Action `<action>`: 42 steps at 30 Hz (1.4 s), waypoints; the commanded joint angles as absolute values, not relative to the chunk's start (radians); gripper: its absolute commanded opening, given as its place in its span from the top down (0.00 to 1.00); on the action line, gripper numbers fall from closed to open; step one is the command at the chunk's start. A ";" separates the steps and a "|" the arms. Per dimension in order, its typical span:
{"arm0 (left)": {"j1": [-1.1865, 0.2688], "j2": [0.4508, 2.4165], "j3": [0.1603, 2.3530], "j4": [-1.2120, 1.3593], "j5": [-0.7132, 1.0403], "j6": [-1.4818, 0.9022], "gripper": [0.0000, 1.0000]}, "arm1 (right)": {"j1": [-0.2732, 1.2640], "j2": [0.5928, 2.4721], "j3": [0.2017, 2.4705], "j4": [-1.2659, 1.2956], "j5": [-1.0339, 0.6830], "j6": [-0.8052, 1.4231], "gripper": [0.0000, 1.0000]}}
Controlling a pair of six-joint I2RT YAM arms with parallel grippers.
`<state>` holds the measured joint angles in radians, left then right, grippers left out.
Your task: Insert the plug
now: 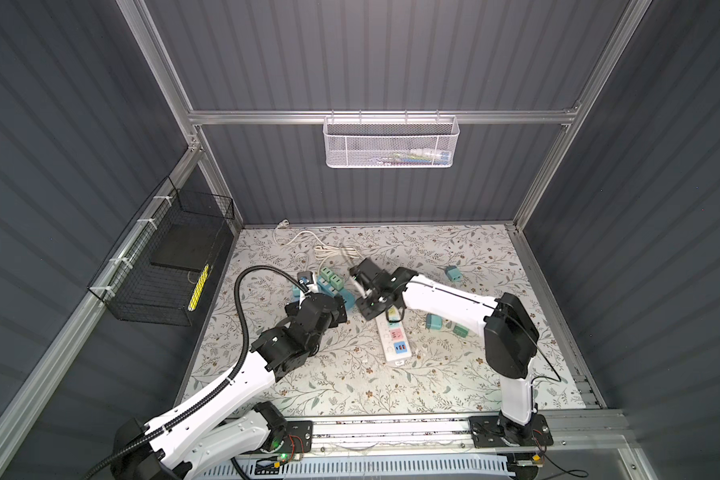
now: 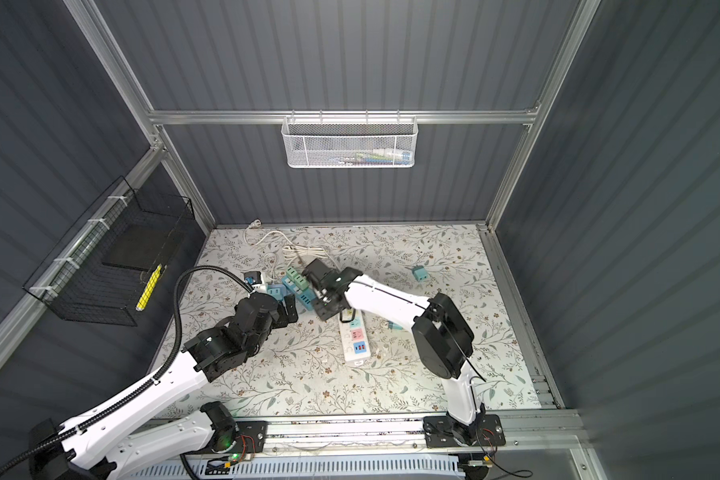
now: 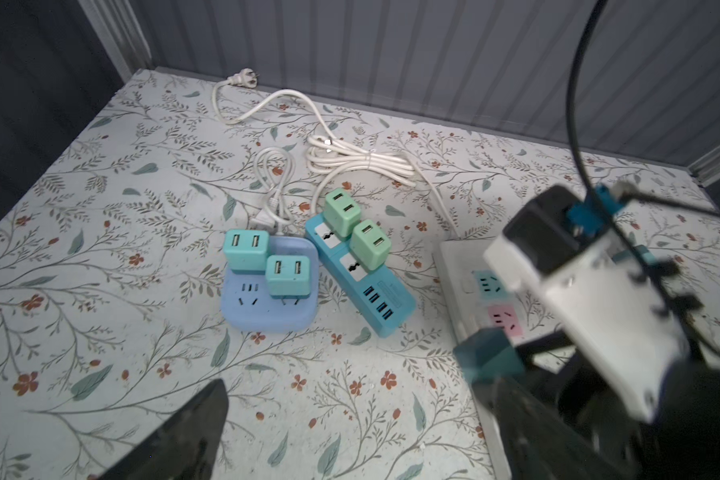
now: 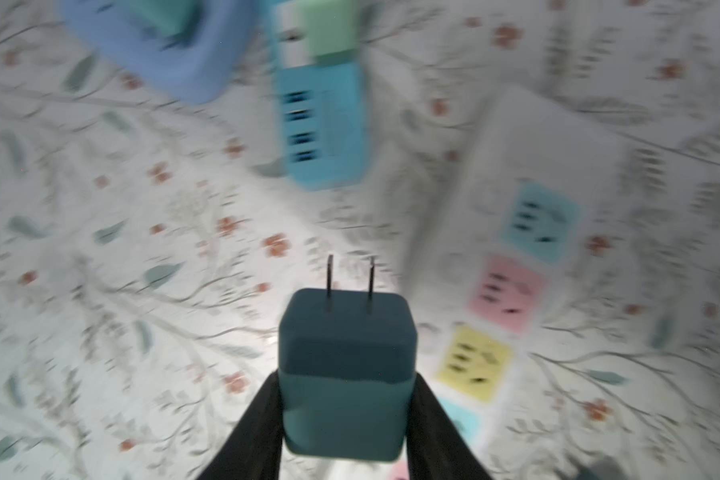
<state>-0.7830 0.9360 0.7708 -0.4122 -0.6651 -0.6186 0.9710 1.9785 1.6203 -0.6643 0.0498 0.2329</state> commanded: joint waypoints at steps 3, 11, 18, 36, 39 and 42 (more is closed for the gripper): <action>-0.772 0.835 0.727 -0.451 -0.752 -0.703 0.00 | 1.054 2.023 1.562 -0.601 -0.056 0.185 0.60; -0.769 0.801 0.731 -0.482 -0.797 -0.722 0.00 | 1.081 2.056 1.460 -0.574 -0.055 0.144 0.58; -0.770 0.790 0.723 -0.490 -0.822 -0.743 0.00 | 1.081 2.060 1.436 -0.572 -0.042 0.144 0.40; -0.769 0.806 0.762 -0.478 -0.828 -0.700 0.00 | 1.002 1.983 1.431 -0.591 0.113 0.098 0.27; -0.767 0.807 0.768 -0.469 -0.827 -0.691 0.00 | 0.984 1.989 1.464 -0.577 0.141 0.102 0.27; -0.767 0.816 0.773 -0.462 -0.821 -0.683 0.00 | 0.953 1.990 1.495 -0.566 0.154 0.116 0.27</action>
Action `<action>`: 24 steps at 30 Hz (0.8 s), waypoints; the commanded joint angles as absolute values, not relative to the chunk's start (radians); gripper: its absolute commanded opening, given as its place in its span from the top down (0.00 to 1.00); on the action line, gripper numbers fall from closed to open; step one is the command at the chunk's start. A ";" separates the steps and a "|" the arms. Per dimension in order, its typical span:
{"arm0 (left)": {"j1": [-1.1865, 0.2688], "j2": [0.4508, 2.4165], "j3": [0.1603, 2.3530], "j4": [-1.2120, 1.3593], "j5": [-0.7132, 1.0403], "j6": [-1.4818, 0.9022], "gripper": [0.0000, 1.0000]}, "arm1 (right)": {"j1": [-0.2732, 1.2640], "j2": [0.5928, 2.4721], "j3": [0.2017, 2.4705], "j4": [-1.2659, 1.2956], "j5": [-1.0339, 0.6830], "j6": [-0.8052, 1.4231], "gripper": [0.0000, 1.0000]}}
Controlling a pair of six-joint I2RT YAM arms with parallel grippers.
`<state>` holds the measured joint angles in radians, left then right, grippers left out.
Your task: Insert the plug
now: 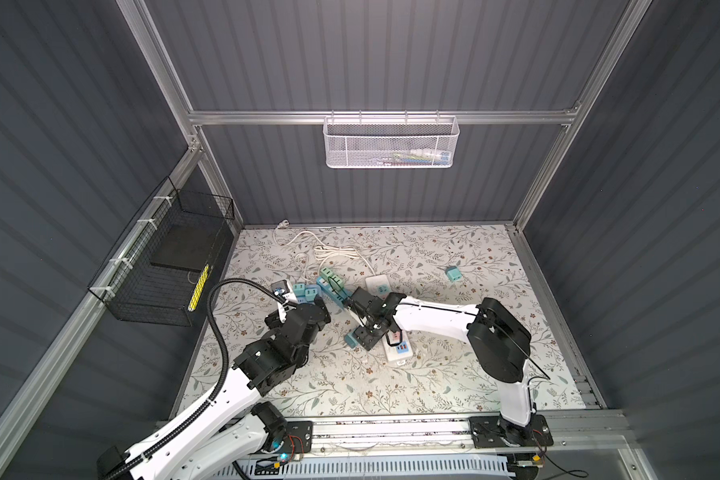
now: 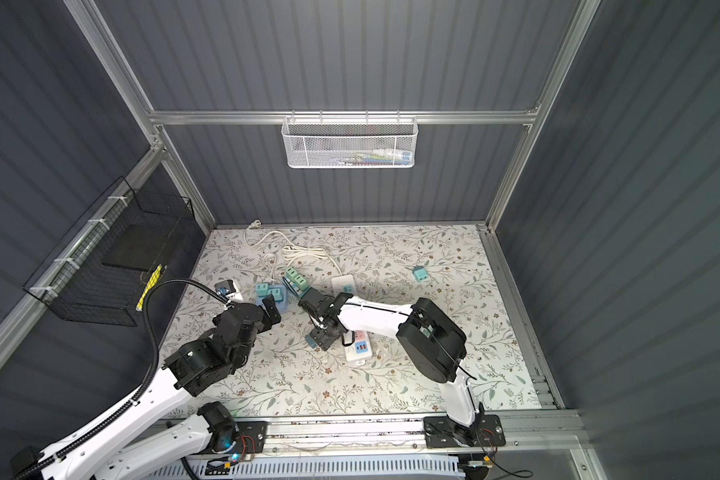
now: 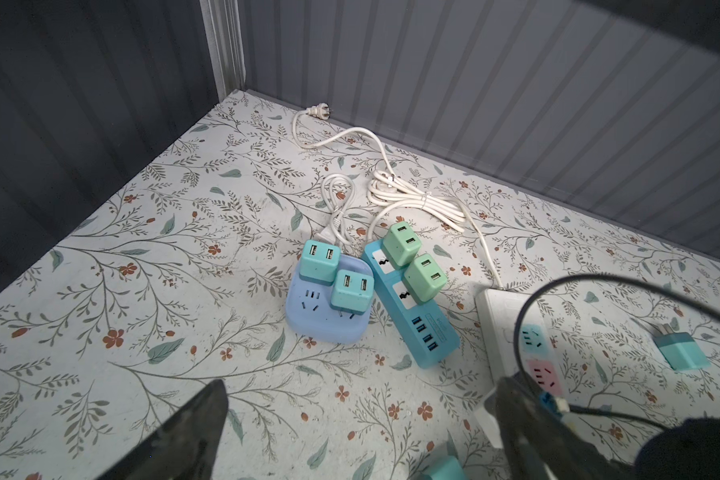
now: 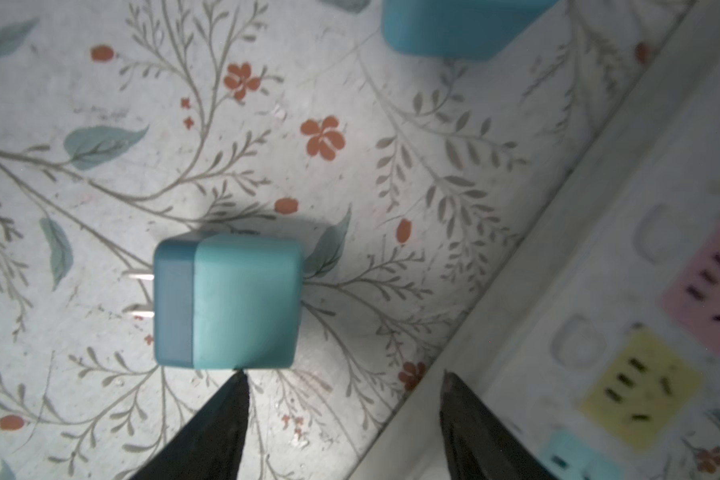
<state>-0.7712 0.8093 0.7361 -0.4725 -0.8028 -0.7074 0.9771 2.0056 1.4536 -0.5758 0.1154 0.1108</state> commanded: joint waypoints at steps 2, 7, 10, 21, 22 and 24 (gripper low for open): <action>-0.767 0.826 0.775 -0.461 -0.816 -0.678 0.00 | 0.935 1.962 1.499 -0.550 0.114 0.120 0.27; -0.765 0.894 0.788 -0.439 -0.757 -0.618 0.00 | 0.902 1.841 1.482 -0.532 0.088 0.136 0.21; -0.761 0.968 0.822 -0.455 -0.714 -0.587 0.00 | 0.867 1.755 1.439 -0.498 0.223 0.181 0.01; -0.745 1.230 0.941 -0.539 -0.403 -0.354 0.07 | 0.534 1.641 1.292 -0.402 -0.089 0.397 0.40; -0.744 1.267 0.961 -0.564 -0.383 -0.332 0.11 | 0.524 1.621 1.254 -0.348 -0.103 0.407 0.46; -0.744 1.325 0.990 -0.602 -0.357 -0.295 0.17 | 0.518 1.599 1.219 -0.301 -0.111 0.410 0.45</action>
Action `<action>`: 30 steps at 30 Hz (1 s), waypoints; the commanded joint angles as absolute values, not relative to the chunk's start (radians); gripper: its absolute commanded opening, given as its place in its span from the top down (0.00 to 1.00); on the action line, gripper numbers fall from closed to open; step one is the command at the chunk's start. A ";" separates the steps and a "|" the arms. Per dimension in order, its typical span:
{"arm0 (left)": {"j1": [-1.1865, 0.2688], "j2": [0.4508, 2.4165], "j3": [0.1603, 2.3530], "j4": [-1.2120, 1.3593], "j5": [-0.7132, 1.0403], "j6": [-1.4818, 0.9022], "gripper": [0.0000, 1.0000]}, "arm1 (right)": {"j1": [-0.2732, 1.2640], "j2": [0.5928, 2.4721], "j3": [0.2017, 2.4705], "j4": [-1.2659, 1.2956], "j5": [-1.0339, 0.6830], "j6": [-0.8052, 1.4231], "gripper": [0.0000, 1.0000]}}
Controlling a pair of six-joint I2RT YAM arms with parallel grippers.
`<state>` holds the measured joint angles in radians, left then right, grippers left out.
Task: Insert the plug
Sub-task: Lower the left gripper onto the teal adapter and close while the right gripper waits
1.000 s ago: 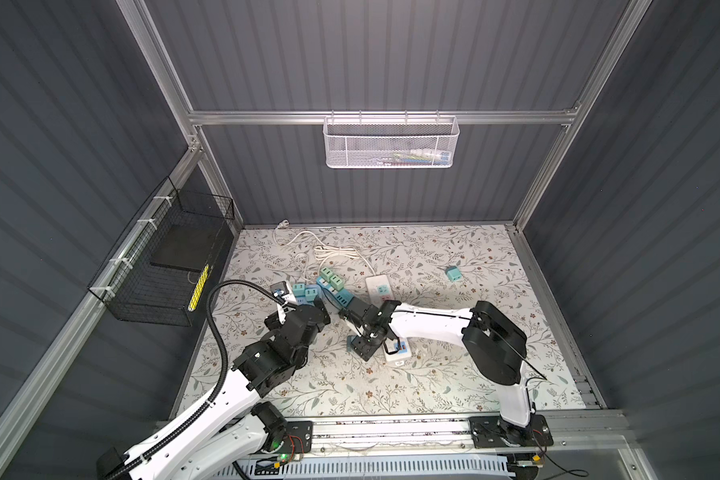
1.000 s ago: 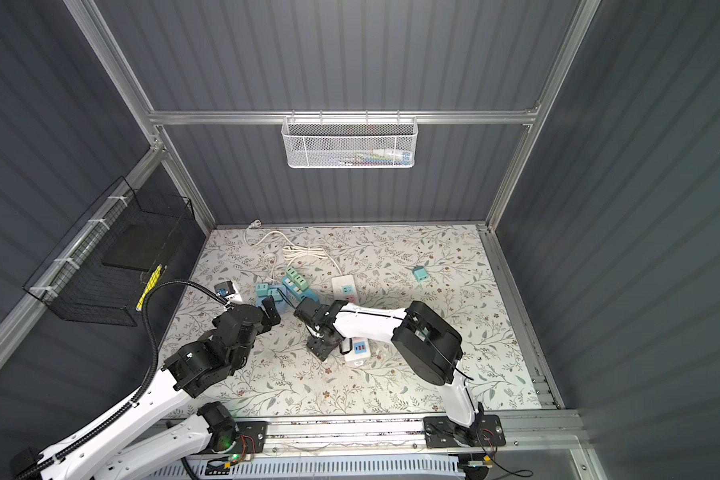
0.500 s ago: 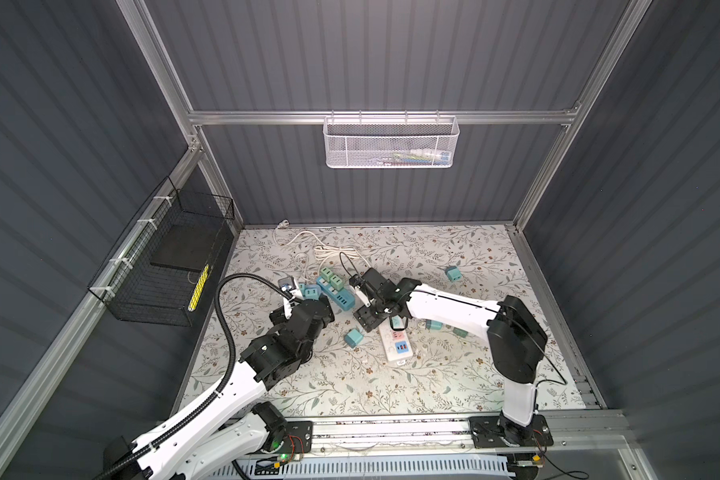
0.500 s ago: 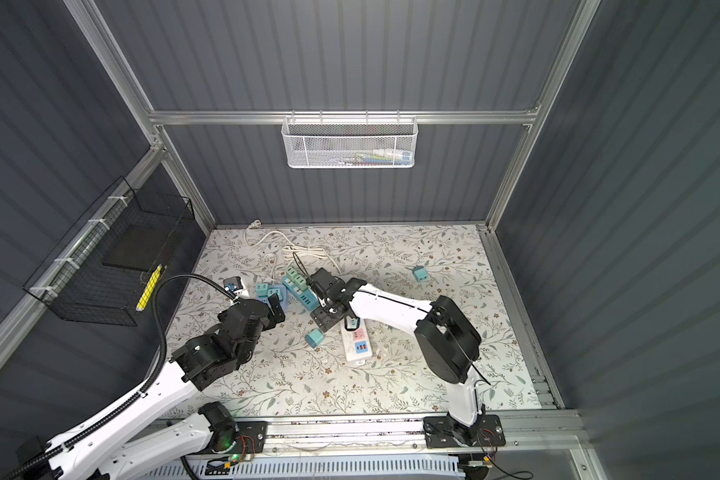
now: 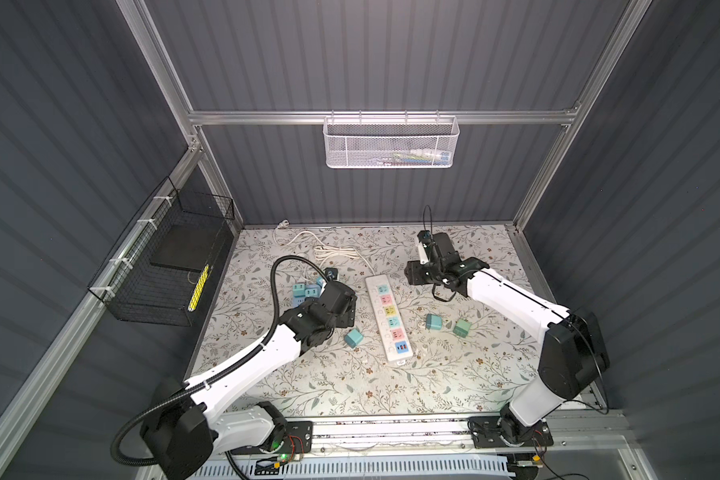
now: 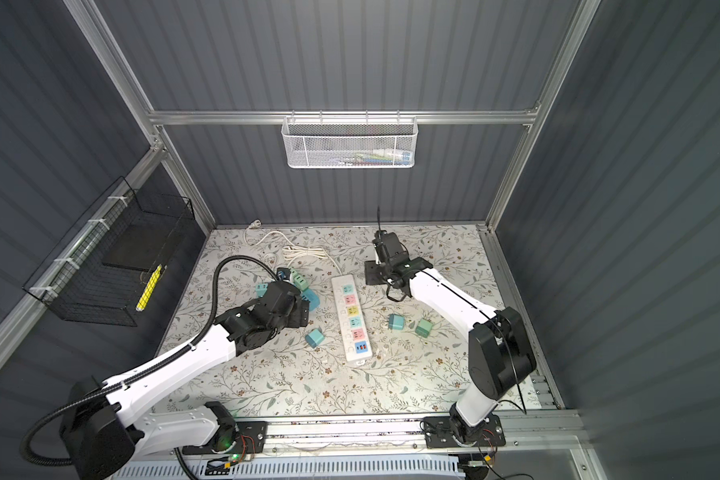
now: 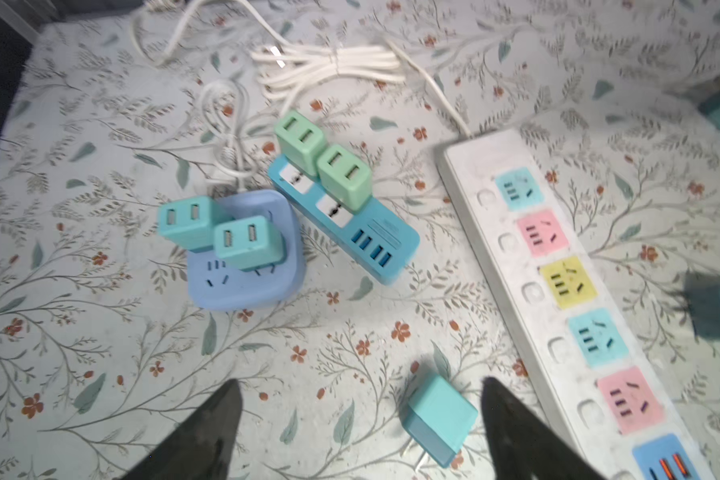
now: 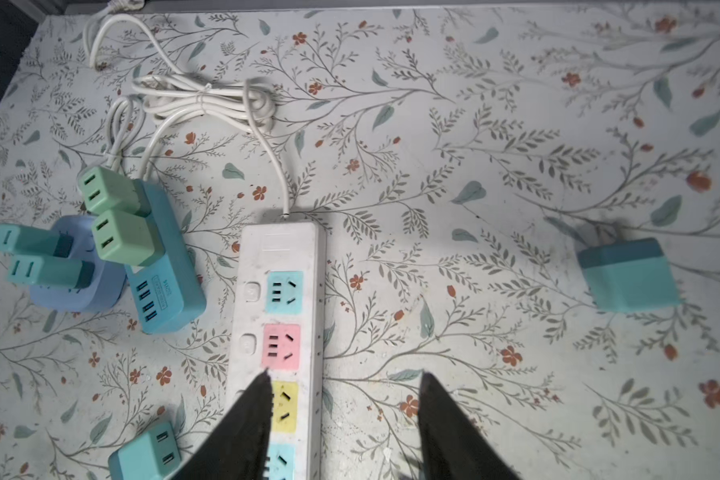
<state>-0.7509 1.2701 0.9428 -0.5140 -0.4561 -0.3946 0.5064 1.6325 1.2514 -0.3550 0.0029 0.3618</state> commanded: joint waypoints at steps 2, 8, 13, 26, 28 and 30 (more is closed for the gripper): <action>-0.745 1.371 1.005 -0.612 -0.323 -0.261 0.19 | 0.518 1.595 1.224 -0.307 -0.119 0.403 0.43; -0.744 1.550 1.139 -0.738 -0.264 -0.150 0.29 | 0.517 1.592 1.208 -0.295 -0.132 0.400 0.46; -0.745 1.598 1.172 -0.758 -0.188 -0.101 0.30 | 0.515 1.595 1.213 -0.300 -0.126 0.387 0.46; -0.746 1.680 1.197 -0.810 -0.063 -0.062 0.34 | 0.514 1.617 1.227 -0.311 -0.120 0.388 0.43; -0.747 1.686 1.185 -0.808 -0.051 -0.062 0.35 | 0.515 1.615 1.227 -0.314 -0.120 0.387 0.43; -0.746 1.693 1.167 -0.801 -0.039 -0.063 0.36 | 0.514 1.614 1.225 -0.314 -0.118 0.387 0.43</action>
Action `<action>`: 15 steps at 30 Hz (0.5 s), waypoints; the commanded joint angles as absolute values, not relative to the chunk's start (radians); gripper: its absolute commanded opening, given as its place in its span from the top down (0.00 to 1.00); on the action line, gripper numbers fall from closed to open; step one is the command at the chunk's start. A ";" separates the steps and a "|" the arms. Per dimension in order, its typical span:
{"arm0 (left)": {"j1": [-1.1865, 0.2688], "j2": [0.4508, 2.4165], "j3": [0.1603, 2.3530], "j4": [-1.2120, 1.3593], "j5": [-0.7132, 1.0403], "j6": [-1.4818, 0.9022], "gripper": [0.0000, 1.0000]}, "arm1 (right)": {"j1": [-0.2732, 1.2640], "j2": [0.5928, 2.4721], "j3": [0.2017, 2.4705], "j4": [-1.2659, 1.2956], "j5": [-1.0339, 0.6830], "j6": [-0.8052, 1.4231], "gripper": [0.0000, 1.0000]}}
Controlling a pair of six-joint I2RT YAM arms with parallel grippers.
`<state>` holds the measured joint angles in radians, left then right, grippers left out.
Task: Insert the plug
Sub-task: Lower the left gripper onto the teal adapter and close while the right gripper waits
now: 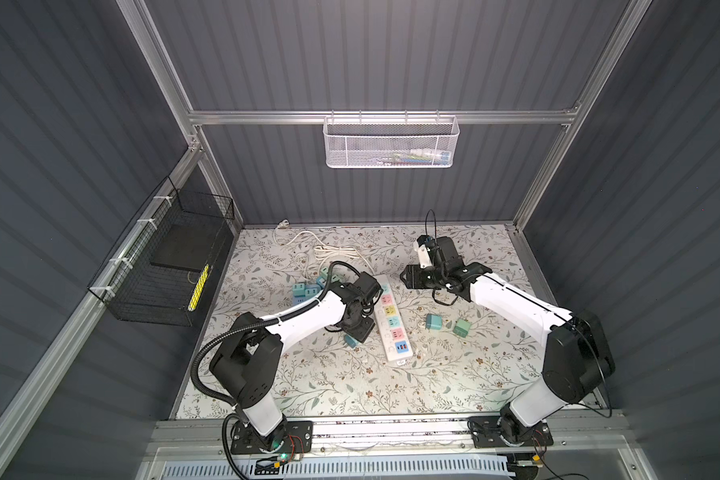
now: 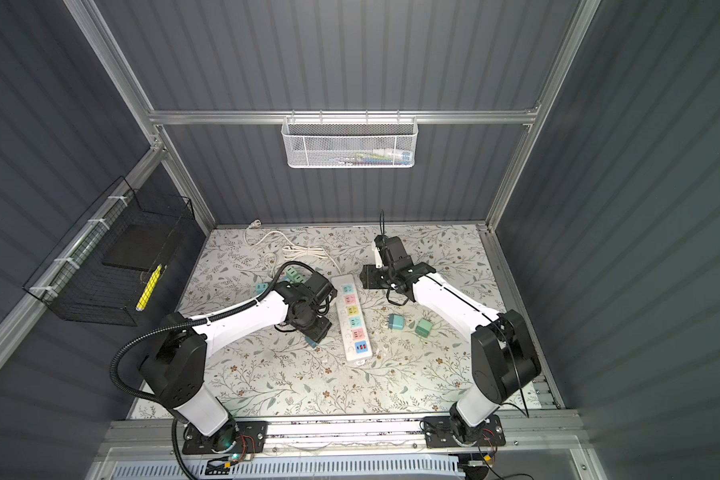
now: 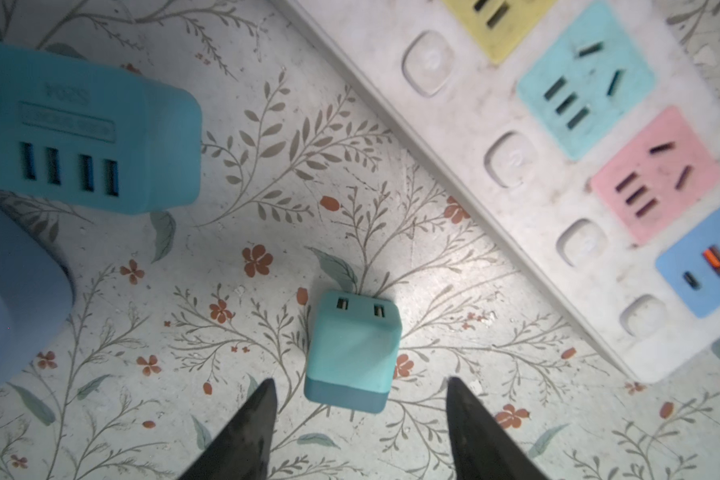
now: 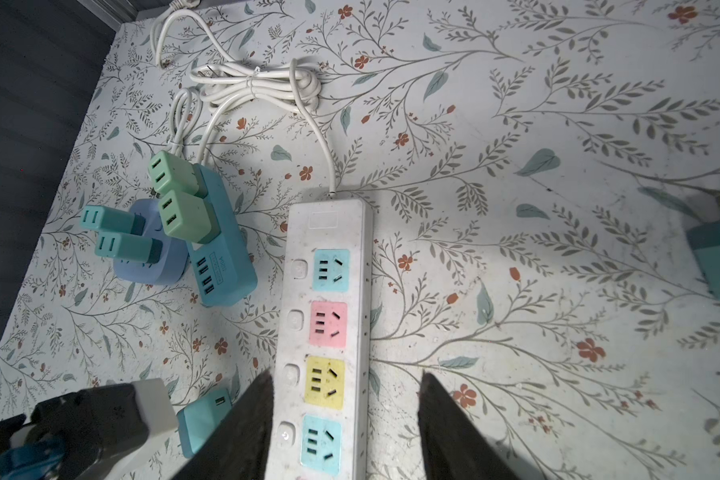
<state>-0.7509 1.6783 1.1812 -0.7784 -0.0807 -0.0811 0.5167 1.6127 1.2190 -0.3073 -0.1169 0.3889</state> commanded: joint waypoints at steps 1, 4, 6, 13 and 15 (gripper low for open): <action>-0.747 1.694 1.154 -0.794 -0.037 -0.064 0.36 | 0.515 1.613 1.223 -0.316 -0.117 0.386 0.43; -0.745 1.701 1.128 -0.776 -0.056 -0.076 0.36 | 0.515 1.611 1.216 -0.315 -0.118 0.390 0.43; -0.745 1.704 1.118 -0.762 -0.060 -0.084 0.36 | 0.515 1.611 1.214 -0.315 -0.121 0.393 0.42; -0.744 1.740 1.112 -0.748 -0.078 -0.090 0.37 | 0.515 1.602 1.219 -0.315 -0.127 0.394 0.43; -0.744 1.746 1.102 -0.750 -0.084 -0.100 0.38 | 0.515 1.597 1.216 -0.319 -0.124 0.392 0.42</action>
<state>-0.7509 1.7321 1.1187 -0.7444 -0.0780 -0.0841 0.5167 1.6127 1.2190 -0.3073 -0.1223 0.3897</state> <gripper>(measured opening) 0.627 0.576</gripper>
